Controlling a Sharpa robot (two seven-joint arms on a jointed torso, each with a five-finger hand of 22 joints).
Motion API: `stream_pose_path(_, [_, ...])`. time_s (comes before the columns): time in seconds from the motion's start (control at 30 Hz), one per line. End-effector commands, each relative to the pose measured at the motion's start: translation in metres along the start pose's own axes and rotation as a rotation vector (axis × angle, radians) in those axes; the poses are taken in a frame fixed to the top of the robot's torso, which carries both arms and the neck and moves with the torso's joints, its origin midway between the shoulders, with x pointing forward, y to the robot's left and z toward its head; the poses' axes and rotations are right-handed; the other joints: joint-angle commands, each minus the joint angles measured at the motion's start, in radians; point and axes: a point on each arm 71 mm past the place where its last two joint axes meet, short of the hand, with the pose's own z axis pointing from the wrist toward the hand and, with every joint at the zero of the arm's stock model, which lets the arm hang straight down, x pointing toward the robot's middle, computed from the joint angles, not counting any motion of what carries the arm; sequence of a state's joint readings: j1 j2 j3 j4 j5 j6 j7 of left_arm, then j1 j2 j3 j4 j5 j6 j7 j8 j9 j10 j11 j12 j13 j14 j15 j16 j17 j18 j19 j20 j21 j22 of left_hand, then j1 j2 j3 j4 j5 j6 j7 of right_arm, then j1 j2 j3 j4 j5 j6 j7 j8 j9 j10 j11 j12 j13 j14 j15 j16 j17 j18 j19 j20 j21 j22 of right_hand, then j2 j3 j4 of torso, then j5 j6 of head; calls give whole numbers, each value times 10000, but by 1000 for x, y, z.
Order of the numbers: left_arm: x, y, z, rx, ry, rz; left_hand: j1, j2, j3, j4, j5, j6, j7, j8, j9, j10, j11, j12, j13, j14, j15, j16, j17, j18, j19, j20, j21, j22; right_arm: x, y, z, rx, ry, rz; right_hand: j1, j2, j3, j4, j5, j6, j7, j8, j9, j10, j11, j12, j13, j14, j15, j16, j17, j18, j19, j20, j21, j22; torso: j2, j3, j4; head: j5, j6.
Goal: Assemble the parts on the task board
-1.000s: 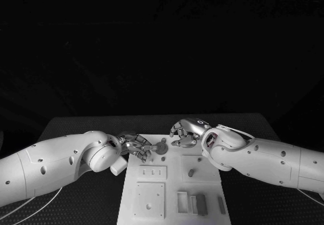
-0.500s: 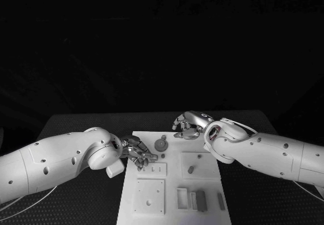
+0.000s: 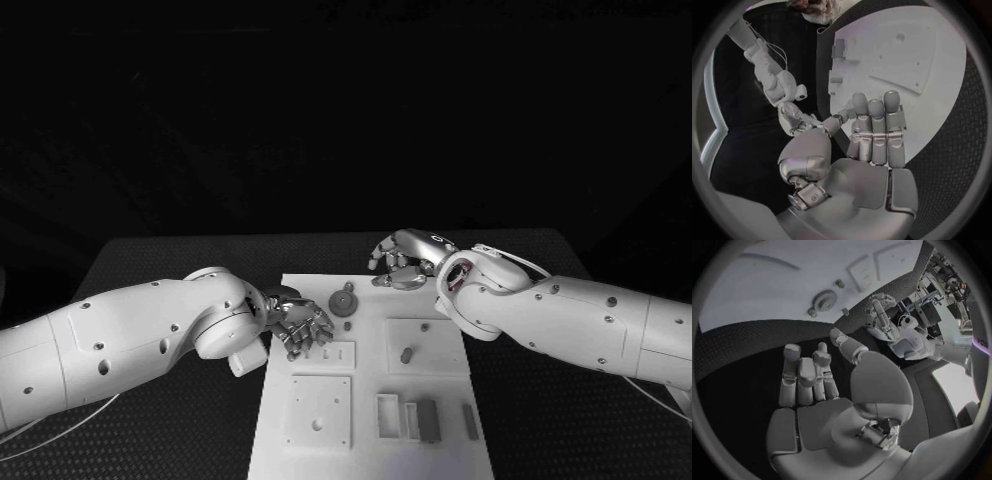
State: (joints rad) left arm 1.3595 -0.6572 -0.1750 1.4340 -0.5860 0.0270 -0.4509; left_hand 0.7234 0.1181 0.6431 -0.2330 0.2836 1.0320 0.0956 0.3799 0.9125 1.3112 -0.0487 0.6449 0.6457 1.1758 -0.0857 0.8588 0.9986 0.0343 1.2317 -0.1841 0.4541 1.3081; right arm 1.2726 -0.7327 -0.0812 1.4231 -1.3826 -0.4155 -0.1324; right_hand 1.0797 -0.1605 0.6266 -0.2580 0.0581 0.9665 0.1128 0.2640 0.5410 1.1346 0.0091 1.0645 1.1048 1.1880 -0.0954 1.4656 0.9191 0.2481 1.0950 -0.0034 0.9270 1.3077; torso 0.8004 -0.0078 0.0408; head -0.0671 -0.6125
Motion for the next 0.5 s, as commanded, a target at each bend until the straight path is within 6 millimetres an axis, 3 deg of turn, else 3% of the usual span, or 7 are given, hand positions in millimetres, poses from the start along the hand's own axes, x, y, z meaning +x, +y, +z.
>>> stream_pose_path(0.03, [0, -1, 0, -126, -153, 286, -15, -95, 626, -575, 42, 1211, -692, -31, 24, -85, -169, 29, -13, 17, -52, 61, -18, 284, 38, -43, 56, 249, 0, 1, 0, -105, 57, 48, 67, 64, -12, -56, -15, 11, 77, -57, 17, -62, -6, -45, -13, -68, 0, -66, 6, 137, -78, -1, -62, 145, -8, -10, 0, 6, -14])
stream_pose_path(0.5, [0, -6, -1, 232, -1063, 1841, 161, -307, 736, -508, -229, 1137, -635, -246, 162, -247, -115, 66, -127, -147, -43, 143, -252, 273, -76, -32, 109, 219, 0, 1, -2, -112, 156, 95, 30, 111, -32, -61, -15, 13, 80, -57, 23, -64, -3, -45, -19, -74, 4, -69, 6, 137, -83, 12, -65, 147, 1, -12, 5, -18, -77])
